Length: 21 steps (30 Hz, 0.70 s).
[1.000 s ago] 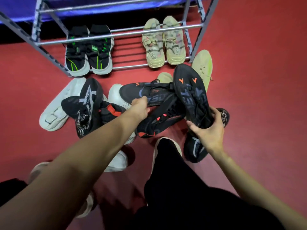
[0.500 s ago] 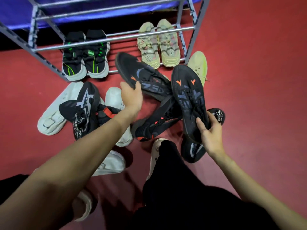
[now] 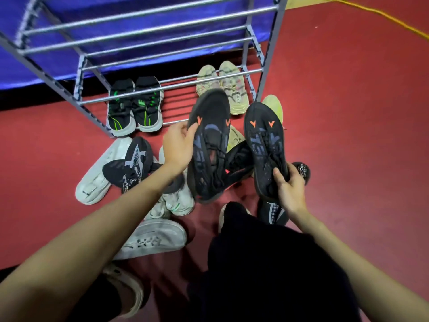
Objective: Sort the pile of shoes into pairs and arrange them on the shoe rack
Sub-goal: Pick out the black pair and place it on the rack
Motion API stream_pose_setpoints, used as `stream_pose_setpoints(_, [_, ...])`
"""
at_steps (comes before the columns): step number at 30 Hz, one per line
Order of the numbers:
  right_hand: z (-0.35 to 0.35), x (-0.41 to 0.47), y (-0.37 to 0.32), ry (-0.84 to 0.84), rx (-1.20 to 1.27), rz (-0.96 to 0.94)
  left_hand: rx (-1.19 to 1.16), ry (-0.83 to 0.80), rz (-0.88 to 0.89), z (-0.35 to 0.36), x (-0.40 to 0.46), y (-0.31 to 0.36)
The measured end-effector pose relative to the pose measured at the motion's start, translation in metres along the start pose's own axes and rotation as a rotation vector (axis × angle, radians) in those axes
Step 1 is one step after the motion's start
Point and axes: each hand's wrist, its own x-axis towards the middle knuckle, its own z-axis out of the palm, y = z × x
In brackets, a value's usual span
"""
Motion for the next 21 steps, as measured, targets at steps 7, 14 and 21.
stream_pose_setpoints(7, [0.01,0.003,0.008,-0.049,-0.035,0.052,-0.117,-0.169,-0.493,0.045,-0.009,-0.047])
stream_pose_setpoints(14, [0.022,0.009,0.015,-0.11,0.065,0.236,-0.079,-0.476,-0.718,0.043,-0.033,-0.07])
stream_pose_setpoints(21, [0.025,0.004,0.021,-0.102,0.127,0.332,-0.367,-0.527,-0.948,0.029,-0.047,-0.077])
